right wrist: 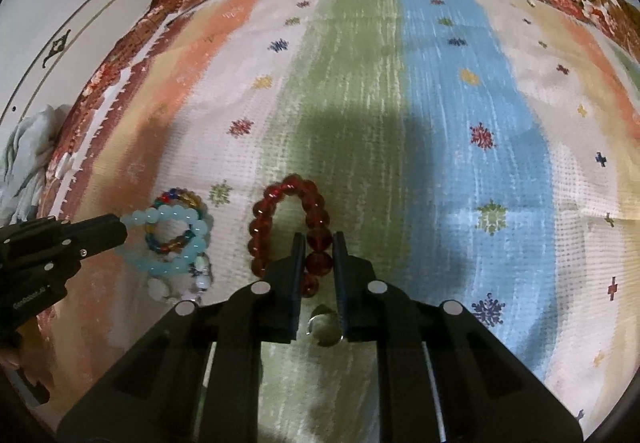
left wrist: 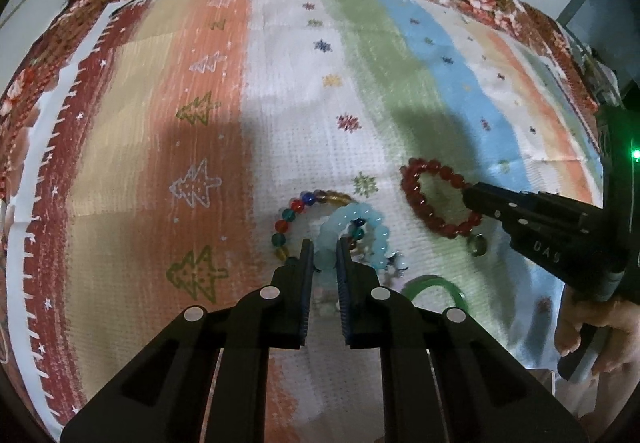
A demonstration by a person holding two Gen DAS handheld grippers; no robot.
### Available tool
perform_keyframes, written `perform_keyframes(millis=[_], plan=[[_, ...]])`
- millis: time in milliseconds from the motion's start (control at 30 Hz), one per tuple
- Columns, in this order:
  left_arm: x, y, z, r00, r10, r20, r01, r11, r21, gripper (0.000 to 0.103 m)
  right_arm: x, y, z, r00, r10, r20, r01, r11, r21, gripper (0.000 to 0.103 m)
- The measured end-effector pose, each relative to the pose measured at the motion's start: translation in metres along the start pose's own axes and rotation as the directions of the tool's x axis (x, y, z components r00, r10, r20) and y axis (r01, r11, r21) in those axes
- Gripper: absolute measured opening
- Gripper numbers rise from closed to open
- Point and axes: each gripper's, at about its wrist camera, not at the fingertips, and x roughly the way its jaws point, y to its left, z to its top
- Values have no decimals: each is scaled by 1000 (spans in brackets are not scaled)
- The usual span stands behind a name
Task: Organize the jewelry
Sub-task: 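Grasp the light-blue beaded bracelet with the left tool while the right tool grasps the red beaded bracelet, then lift and carry both bracelets over the silver tin with both tools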
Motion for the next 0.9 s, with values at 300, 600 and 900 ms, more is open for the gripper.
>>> perform_keyframes(millis=[300,600,900], plan=[[-25,-4,3,998,-26,51,26,1000,4,11,-32,21,0,998,24,59,-22,999,-39,15],[-43,-9,0,996,-23,89,21,1000,18,11,-61,30,-8,994,31,104,-25,998,-54,15],[-62,-18,-8,992,-48,121,44,998,32,11,-88,32,-26,991,28,134,-20,998,-64,15]])
